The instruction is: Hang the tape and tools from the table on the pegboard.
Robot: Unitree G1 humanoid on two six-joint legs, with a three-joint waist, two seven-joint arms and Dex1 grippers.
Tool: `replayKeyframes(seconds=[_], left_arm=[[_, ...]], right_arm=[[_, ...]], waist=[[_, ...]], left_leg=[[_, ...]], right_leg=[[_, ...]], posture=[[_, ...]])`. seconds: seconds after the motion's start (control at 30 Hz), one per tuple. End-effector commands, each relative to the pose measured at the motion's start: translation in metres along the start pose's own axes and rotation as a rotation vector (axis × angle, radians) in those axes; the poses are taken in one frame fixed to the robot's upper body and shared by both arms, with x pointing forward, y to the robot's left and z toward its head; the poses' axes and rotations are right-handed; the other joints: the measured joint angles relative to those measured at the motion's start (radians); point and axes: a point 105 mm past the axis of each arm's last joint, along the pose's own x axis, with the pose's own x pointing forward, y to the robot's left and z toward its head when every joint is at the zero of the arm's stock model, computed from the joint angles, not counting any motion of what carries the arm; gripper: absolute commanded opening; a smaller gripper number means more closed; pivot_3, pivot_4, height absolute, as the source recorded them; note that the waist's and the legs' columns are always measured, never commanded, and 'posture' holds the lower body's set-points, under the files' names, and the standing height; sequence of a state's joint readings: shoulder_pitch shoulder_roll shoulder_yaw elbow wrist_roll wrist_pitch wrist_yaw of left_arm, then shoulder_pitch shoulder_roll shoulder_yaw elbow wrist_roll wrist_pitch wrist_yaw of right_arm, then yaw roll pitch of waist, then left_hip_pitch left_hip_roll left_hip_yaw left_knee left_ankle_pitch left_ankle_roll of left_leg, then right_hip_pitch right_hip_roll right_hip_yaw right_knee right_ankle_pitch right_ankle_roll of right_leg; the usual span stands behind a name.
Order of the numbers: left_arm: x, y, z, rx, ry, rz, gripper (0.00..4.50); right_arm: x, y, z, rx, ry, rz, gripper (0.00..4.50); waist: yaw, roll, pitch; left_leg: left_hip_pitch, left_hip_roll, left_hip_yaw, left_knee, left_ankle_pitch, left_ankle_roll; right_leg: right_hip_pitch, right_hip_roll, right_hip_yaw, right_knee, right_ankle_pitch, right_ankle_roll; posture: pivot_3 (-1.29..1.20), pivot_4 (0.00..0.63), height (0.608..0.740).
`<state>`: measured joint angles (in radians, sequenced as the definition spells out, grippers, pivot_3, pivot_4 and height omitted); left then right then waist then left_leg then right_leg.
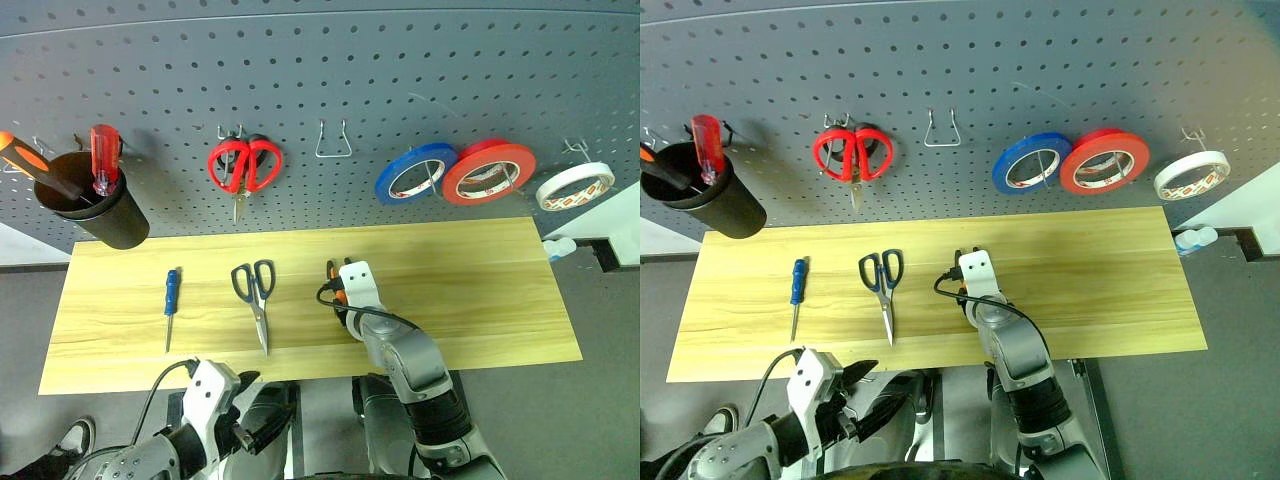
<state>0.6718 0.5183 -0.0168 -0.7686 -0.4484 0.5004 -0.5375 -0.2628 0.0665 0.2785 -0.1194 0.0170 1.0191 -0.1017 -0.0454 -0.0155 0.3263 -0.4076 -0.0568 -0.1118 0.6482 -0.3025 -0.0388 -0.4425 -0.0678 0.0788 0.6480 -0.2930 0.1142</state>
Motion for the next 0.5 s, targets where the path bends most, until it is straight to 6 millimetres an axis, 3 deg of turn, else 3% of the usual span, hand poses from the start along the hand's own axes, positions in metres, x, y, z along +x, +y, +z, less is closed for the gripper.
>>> replayKeyframes(seconds=[0.03, 0.5], left_arm=[[0.000, -0.004, 0.002, -0.004, -0.014, -0.017, 4.50], [0.010, 0.010, 0.014, 0.036, -0.054, -0.033, 4.50]], right_arm=[[-0.002, 0.012, 0.000, 0.023, -0.011, 0.042, 2.09], [-0.032, -0.001, 0.013, 0.047, -0.076, 0.071, 2.09]], waist=[[0.000, 0.000, 0.000], [0.000, -0.001, -0.001]], left_leg=[[0.000, 0.000, 0.000, 0.000, 0.000, 0.000], [-0.001, 0.000, 0.000, 0.000, 0.001, -0.002]], right_leg=[[0.000, 0.000, 0.000, 0.000, 0.000, 0.000], [-0.001, 0.000, -0.001, 0.001, 0.000, 0.000]], posture=[[0.05, 0.376, 0.724], [0.04, 0.336, 0.724]])
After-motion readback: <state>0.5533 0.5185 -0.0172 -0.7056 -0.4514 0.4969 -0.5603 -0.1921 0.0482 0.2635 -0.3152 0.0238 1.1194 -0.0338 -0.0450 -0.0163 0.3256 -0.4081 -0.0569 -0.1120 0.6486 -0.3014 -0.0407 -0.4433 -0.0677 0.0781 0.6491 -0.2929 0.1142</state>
